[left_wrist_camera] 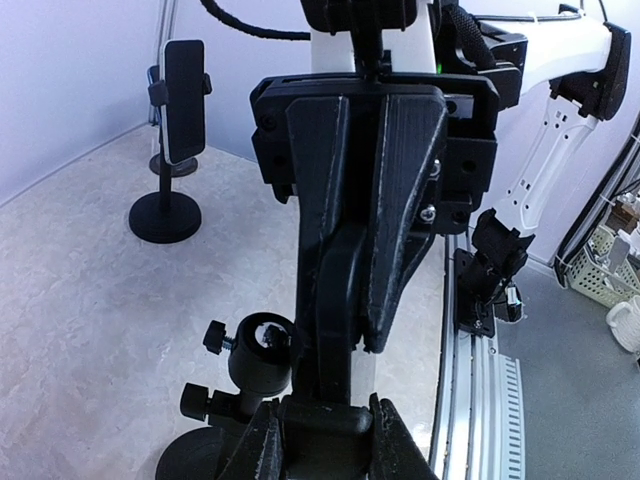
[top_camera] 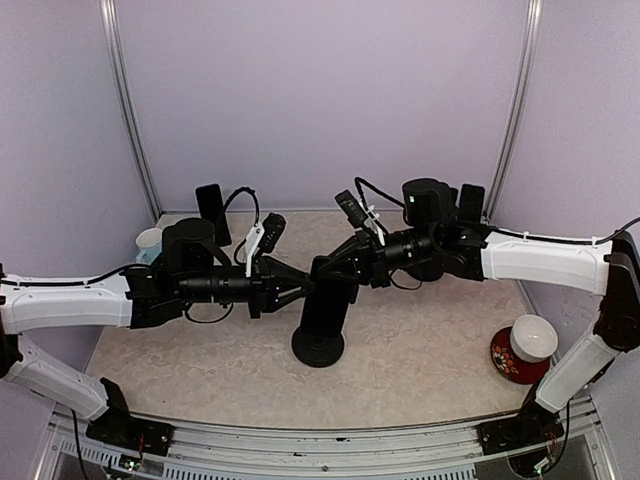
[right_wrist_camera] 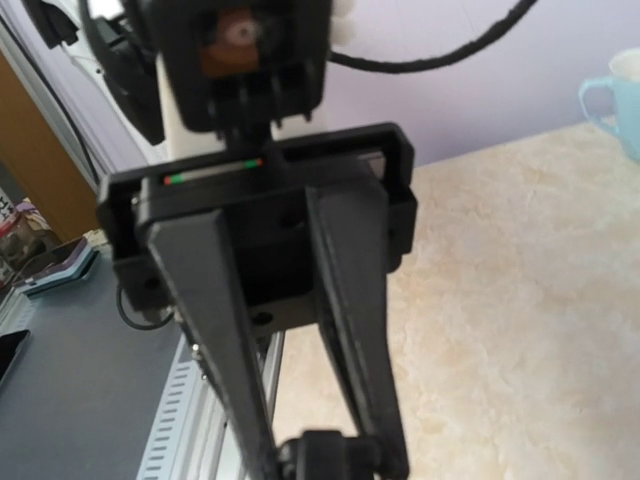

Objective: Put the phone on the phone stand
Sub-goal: Install the phone onto the phone stand.

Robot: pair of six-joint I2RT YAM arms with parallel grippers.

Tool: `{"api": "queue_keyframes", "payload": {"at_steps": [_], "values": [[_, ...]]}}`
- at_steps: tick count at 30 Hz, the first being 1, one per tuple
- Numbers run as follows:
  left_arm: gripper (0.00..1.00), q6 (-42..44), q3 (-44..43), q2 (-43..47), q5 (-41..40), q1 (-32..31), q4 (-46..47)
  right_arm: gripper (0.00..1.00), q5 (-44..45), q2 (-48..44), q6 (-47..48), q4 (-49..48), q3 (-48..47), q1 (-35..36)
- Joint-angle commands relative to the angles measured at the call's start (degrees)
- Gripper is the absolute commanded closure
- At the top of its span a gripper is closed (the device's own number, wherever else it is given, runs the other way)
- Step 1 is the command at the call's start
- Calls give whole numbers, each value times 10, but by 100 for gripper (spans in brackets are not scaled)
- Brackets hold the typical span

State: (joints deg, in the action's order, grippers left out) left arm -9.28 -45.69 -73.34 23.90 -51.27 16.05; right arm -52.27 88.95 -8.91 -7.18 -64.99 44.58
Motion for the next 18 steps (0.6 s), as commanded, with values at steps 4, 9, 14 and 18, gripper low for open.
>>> {"api": "queue_keyframes", "payload": {"at_steps": [4, 9, 14, 18], "values": [[90, 14, -37, -1, 12, -7, 82, 100, 17, 7, -15, 35, -2, -27], [71, 8, -39, -9, 17, -7, 90, 100, 14, 9, -10, 36, -4, -24], [49, 8, -38, 0, 24, -7, 94, 100, 15, 11, -7, 38, -4, -23], [28, 6, -33, 11, 32, -5, 101, 100, 17, 9, -5, 39, -3, -23]]}}
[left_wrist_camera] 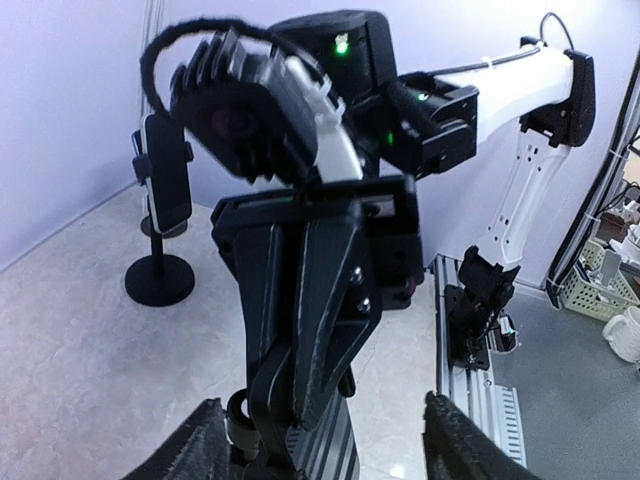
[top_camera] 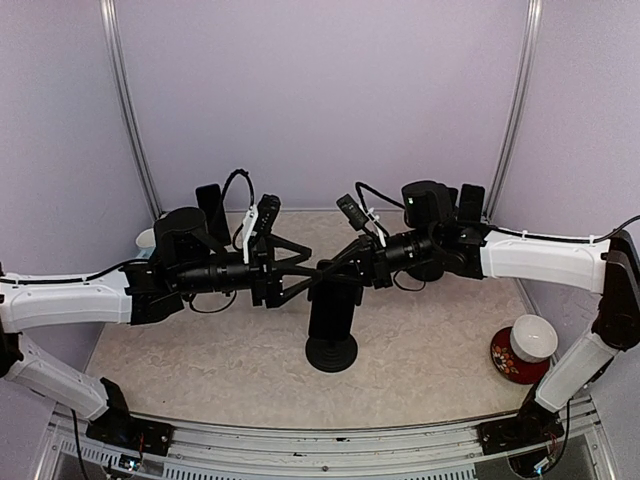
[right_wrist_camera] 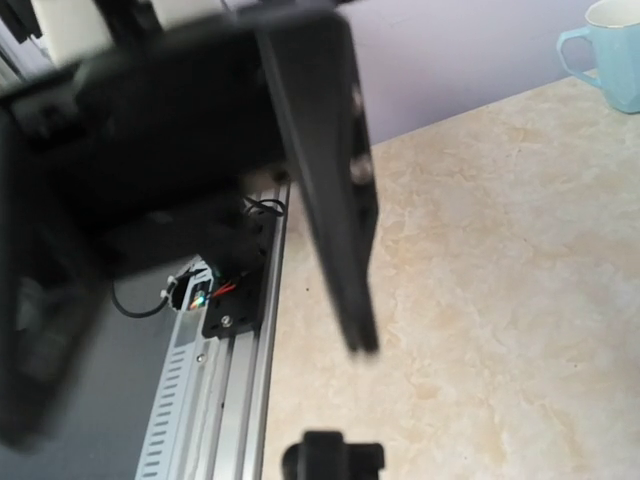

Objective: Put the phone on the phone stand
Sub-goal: Install the phone onto the phone stand.

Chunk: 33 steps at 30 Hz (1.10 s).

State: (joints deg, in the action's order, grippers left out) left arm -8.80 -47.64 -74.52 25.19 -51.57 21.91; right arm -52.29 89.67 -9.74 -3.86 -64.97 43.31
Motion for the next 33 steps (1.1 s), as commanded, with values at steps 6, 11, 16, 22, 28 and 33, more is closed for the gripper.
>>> {"api": "queue_keyframes", "payload": {"at_steps": [6, 11, 16, 22, 28, 33], "values": [[2, -1, -2, 49, 14, 3, 51, 100, 29, -2, 9, 11, -2, -10], [1, 0, 10, 70, -19, 7, 48, 100, 66, -13, 6, 13, -5, -10], [1, -2, 25, 87, -67, 6, 49, 100, 118, -17, -20, 0, -13, -1], [1, -2, 38, 95, -85, 6, 47, 91, 149, -4, -9, 15, -35, 30], [1, -5, 44, 97, -89, 5, 44, 76, 152, 6, 5, 32, -40, 44], [1, -5, 47, 102, -91, 4, 45, 68, 155, -8, 6, 28, -32, 45]]}}
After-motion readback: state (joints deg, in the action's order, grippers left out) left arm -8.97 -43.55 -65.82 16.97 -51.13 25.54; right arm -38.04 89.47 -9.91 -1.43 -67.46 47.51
